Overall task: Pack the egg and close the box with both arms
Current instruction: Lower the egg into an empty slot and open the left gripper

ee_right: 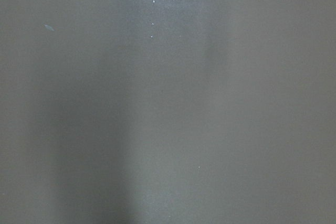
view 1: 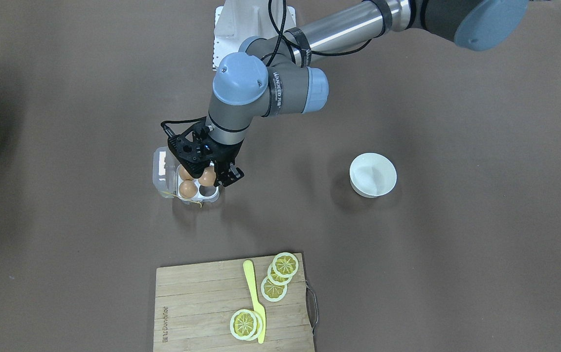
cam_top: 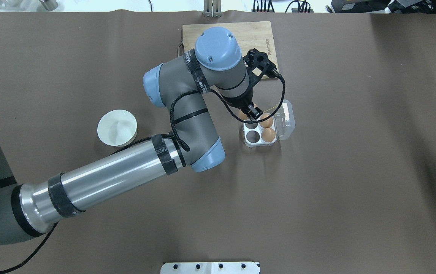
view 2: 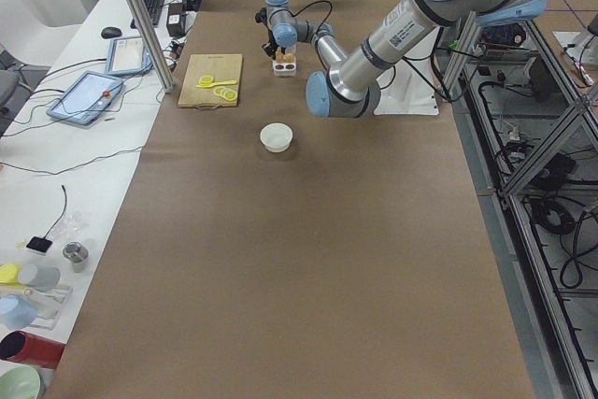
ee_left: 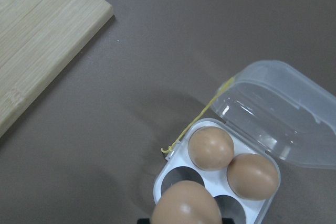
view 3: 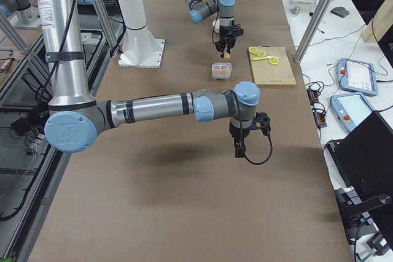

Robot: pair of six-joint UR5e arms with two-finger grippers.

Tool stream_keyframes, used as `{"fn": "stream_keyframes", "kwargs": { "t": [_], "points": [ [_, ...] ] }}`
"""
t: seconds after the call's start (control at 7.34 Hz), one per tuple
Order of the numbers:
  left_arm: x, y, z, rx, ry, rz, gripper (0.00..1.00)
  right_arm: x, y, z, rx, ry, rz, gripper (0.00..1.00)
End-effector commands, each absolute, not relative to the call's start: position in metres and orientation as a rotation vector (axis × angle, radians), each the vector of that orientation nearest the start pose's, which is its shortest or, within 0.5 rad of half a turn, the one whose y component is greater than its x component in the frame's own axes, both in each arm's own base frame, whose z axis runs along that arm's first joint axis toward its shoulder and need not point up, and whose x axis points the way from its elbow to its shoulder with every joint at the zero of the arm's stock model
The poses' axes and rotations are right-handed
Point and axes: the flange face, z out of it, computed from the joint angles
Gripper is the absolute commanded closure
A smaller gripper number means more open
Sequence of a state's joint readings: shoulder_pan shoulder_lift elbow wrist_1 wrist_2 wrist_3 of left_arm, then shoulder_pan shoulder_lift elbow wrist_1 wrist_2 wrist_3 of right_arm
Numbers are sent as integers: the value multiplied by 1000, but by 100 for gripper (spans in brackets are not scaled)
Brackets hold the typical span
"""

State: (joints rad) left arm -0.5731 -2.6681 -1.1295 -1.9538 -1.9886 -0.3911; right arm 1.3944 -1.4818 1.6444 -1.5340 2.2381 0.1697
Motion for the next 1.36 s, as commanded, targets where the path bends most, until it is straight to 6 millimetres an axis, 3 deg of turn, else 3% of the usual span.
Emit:
{"fn": "stream_keyframes", "kwargs": {
  "t": [0.0,0.68,0.95,1.09,1.23],
  "points": [
    [652,-513,81,544,966,773,71,-24,-542,579,73,-688,-70,0],
    [685,-481,83,551,942,800,71,-25,-541,580,71,-690,-71,0],
    [687,-477,80,551,946,806,71,-25,-541,580,72,-690,-72,0],
    [687,-477,79,552,947,806,68,-24,-540,582,69,-689,-73,0],
    [687,-478,79,553,947,804,54,-24,-540,582,70,-689,-71,0]
  ]
}}
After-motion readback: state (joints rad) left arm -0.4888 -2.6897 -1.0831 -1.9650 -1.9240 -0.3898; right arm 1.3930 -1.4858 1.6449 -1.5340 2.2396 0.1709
